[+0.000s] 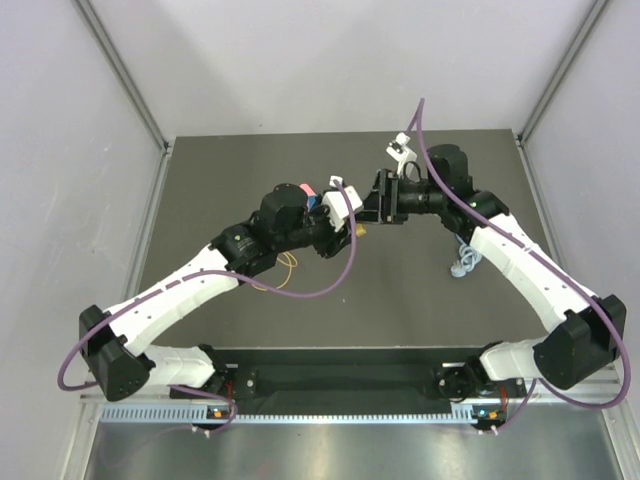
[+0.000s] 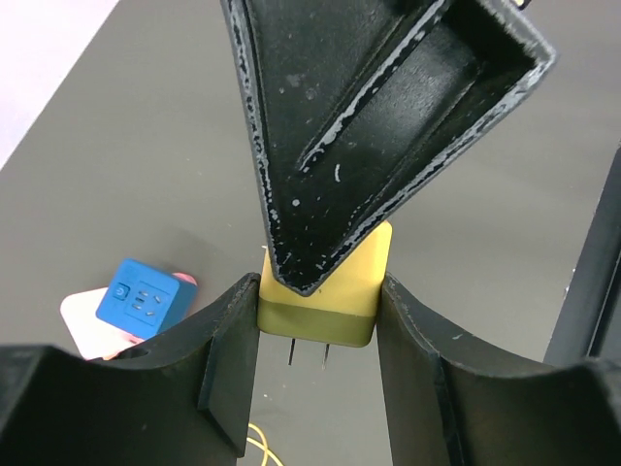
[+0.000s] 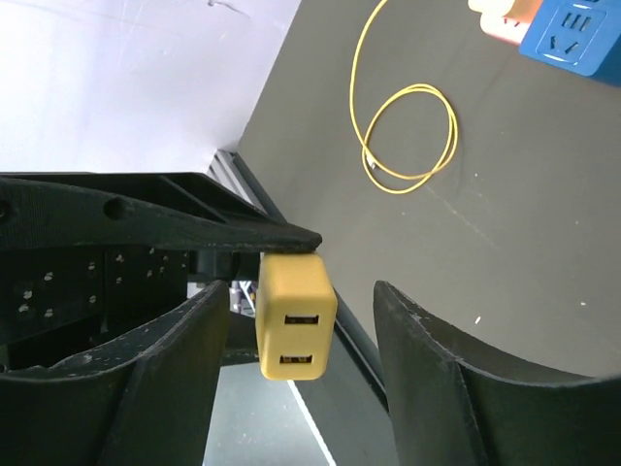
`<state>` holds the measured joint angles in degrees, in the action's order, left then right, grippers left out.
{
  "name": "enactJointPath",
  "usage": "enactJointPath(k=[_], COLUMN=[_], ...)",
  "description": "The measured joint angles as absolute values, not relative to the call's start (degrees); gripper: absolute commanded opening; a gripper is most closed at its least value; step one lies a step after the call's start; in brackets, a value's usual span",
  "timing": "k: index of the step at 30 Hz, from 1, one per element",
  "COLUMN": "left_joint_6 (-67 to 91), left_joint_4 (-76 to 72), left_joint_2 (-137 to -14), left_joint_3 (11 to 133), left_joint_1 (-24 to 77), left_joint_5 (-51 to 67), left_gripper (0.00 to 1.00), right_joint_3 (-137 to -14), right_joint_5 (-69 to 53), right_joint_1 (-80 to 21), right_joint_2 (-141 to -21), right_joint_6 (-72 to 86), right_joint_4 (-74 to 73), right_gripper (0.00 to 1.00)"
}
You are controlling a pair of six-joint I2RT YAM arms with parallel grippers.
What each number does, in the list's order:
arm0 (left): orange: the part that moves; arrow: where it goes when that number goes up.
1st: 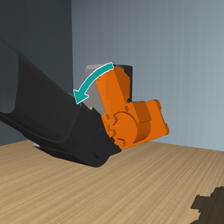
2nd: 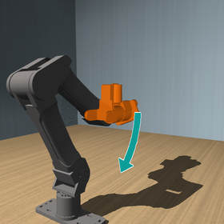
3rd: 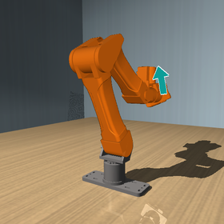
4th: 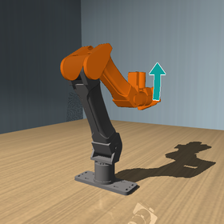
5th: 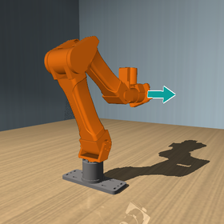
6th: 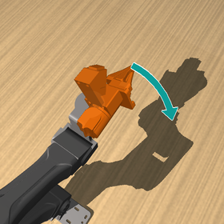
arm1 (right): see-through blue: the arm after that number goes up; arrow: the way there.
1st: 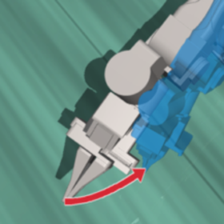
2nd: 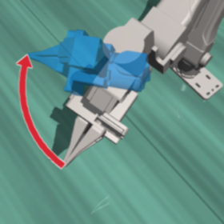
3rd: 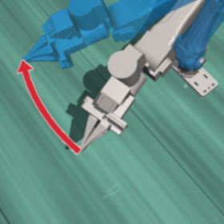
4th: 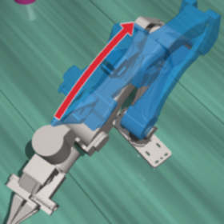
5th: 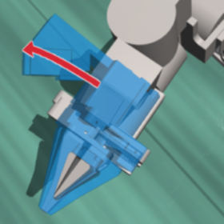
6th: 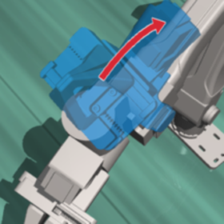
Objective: Insert the plug
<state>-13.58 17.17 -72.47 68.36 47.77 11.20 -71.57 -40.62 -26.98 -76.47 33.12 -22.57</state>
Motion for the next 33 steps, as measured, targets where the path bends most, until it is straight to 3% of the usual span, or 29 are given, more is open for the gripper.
enactJointPath(k=[10, 21, 25, 26, 27, 29, 31, 32, 33], left_joint_6=[-13.4, -13.0, -13.0, -13.1, -13.2, -13.2, -13.2, -13.4, -13.2], left_joint_4=[17.5, 17.9, 17.9, 17.9, 17.9, 18.1, 18.2, 18.1, 18.0], left_joint_2=[-71.1, -70.1, -69.9, -69.9, -69.9, -69.9, -69.9, -69.9, -69.9], left_joint_3=[66.5, 65.8, 65.8, 65.8, 65.8, 65.8, 65.8, 65.8, 65.8], left_joint_1=[48.2, 48.5, 48.5, 48.5, 48.5, 48.6, 48.7, 48.8, 48.7], left_joint_5=[11.6, 12.9, 13.0, 13.0, 12.9, 12.7, 12.5, 12.4, 12.6], left_gripper=[0.0, 0.0, 0.0, 0.0, 0.0, 0.36, 0.65, 0.99, 0.99], right_joint_3=[-67.7, -63.4, -63.0, -62.7, -62.3, -61.7, -61.3, -61.1, -61.0], right_joint_5=[-42.0, -46.3, -47.2, -47.2, -46.9, -46.7, -46.5, -46.2, -46.2], right_joint_1=[-27.3, -27.4, -27.4, -27.4, -27.4, -27.3, -27.3, -27.2, -26.7], right_joint_2=[-76.1, -74.0, -73.5, -73.4, -73.1, -72.9, -72.6, -72.4, -72.1], right_joint_6=[33.2, 36.6, 37.8, 38.3, 38.8, 39.8, 40.2, 40.3, 39.8], right_joint_4=[-21.9, -15.2, -13.8, -13.5, -13.0, -12.5, -12.2, -12.0, -12.1], right_gripper=[0.59, 0.41, 0.2, 0.05, 0.0, 0.0, 0.0, 0.0, 0.0])
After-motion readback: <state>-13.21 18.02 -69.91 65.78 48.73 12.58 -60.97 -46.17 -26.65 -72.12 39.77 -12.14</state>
